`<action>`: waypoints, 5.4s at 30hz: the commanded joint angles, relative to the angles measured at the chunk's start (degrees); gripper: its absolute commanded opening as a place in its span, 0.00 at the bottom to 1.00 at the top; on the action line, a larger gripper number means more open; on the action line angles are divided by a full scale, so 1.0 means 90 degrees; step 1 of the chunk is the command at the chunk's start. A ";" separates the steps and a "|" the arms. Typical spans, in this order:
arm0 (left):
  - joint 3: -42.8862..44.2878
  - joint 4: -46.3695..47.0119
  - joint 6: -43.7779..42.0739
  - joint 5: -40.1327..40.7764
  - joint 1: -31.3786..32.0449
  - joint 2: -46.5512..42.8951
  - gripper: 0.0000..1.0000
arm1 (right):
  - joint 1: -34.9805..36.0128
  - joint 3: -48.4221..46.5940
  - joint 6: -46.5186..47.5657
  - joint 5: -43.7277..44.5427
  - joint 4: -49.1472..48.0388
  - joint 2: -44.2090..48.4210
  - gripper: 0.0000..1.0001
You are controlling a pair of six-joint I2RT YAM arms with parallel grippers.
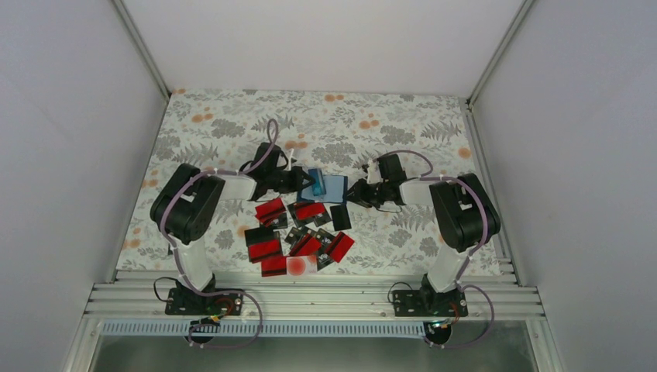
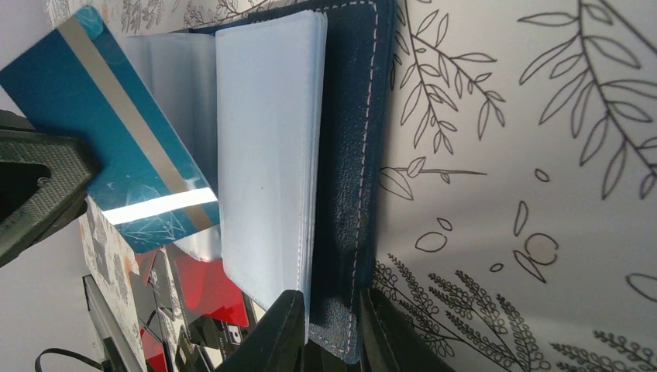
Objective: Put the credit cards into the card holder
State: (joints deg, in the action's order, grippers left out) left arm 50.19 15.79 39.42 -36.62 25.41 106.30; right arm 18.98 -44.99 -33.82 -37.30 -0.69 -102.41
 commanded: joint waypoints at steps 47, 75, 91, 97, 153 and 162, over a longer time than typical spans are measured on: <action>0.2394 -0.3936 -0.1595 -0.0598 0.0058 0.1335 0.02 | -0.0048 -0.0306 0.0339 -0.0026 0.0200 -0.0198 0.18; 0.2927 -0.4071 -0.1553 -0.0656 0.0326 0.1886 0.02 | -0.0057 -0.0330 0.0472 -0.0104 0.0222 -0.0268 0.17; 0.3396 -0.4575 -0.1930 -0.0492 0.0321 0.2115 0.02 | -0.0233 -0.0604 0.0808 0.0258 0.0731 0.0138 0.16; 0.3501 -0.4710 -0.2058 -0.0491 0.0322 0.2216 0.02 | -0.0244 -0.1079 0.0876 0.0528 0.0959 -0.0035 0.15; 0.4183 -0.5018 -0.1881 -0.0520 0.0384 0.2733 0.02 | -0.0301 -0.0692 0.1130 0.0985 0.1125 0.0434 0.16; 0.4149 -0.4968 -0.1862 -0.0511 0.0408 0.2686 0.03 | -0.0249 -0.0495 0.1157 0.0673 0.0673 -0.0139 0.09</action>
State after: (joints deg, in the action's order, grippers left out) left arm 89.27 -26.68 22.11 -46.39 28.51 129.80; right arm 16.43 -49.84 -24.73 -30.52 8.32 -101.27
